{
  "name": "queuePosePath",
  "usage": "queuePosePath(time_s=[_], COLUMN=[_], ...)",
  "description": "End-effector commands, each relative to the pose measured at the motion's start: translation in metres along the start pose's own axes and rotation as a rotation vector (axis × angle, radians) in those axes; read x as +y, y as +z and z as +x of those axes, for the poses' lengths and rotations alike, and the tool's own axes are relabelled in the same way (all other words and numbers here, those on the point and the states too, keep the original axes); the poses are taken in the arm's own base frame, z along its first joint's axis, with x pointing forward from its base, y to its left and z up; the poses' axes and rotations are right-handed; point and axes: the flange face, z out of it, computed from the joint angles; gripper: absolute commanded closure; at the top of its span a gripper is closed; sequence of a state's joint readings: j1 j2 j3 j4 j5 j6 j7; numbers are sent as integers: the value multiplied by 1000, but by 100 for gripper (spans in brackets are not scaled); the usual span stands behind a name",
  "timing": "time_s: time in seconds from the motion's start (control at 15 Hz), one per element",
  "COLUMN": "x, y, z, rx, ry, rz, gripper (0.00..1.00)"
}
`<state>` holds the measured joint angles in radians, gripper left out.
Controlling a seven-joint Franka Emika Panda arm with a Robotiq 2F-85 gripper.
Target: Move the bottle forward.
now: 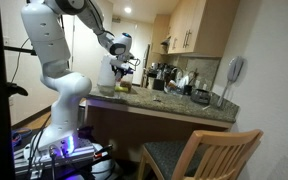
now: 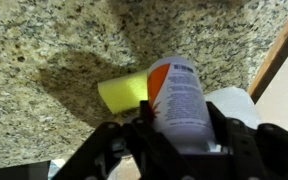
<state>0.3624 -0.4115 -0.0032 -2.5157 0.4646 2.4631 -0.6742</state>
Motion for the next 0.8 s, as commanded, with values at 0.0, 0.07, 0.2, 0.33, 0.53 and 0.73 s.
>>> queuePosePath(time_s=[0.0, 0.07, 0.2, 0.33, 0.53, 0.73], x=[1, -2, -4, -4, -7, -10], y=[0, 0, 1, 3, 2, 3], z=[2, 2, 0, -3, -6, -7], rx=[16, 25, 7, 11, -4, -34], ry=[-104, -141, -206, -242, -205, -205], rz=[66, 138, 219, 280, 231, 235], gripper=[74, 74, 74, 74, 49, 74])
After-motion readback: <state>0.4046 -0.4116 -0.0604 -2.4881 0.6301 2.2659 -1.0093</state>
